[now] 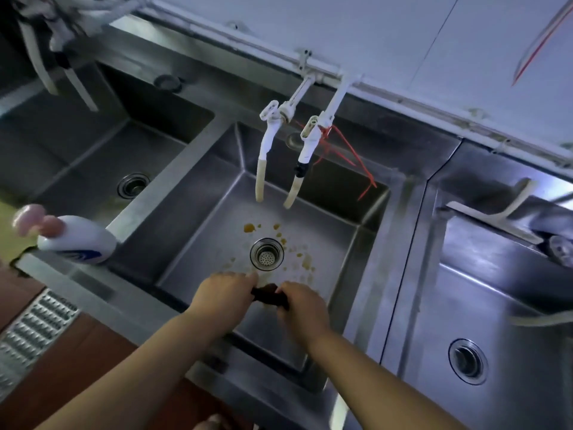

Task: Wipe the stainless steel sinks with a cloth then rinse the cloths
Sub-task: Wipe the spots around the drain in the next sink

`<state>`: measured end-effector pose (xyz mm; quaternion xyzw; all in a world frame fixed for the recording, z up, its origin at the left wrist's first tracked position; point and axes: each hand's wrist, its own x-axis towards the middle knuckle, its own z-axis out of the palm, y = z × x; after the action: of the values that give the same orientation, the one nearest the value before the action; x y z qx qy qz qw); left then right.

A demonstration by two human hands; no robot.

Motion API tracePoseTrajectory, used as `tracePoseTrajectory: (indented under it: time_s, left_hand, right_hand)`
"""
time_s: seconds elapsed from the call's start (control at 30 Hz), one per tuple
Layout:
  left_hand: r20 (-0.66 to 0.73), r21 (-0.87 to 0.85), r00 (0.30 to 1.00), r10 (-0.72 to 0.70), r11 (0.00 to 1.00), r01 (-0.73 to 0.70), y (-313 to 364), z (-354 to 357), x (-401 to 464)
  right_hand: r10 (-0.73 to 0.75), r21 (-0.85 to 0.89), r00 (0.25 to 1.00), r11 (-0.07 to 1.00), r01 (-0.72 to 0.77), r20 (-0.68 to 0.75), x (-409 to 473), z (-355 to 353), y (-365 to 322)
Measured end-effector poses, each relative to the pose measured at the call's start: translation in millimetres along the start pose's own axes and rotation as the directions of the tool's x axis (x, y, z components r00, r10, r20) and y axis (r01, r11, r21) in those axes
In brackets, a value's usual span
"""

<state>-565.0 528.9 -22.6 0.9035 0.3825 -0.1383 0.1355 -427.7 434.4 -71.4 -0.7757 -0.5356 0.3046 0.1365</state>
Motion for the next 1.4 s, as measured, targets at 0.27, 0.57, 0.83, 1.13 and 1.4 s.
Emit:
tracePoseTrajectory:
  time_s: [0.27,0.57,0.83,1.13,1.4]
  left_hand:
    - [0.279,-0.046,0.952,0.126,0.992,-0.118,-38.7,60.9,63.2]
    - [0.545,-0.171,0.73,0.412,0.907,-0.384,-39.0,124.5,105.2]
    - [0.413,-0.131,0.841,0.351,0.936,-0.326,-42.5,135.9,138.2]
    - [0.251,-0.057,0.922,0.294,0.956,-0.289,-120.8,109.3,155.5]
    - [0.2,-0.103,0.941,0.274,0.961,-0.258,-148.9,138.9,174.0]
  right_hand:
    - [0.231,-0.138,0.958,0.968,-0.209,0.171,23.8,40.7,27.0]
    - [0.521,-0.232,0.751,0.853,-0.467,0.404,31.6,69.9,36.8]
    - [0.558,-0.279,0.827,0.807,-0.521,0.069,44.7,85.9,60.9]
    - [0.837,0.046,0.407,0.421,-0.906,0.365,99.5,168.3,75.2]
    - [0.98,0.366,0.167,0.196,-0.91,-0.107,170.8,222.2,94.4]
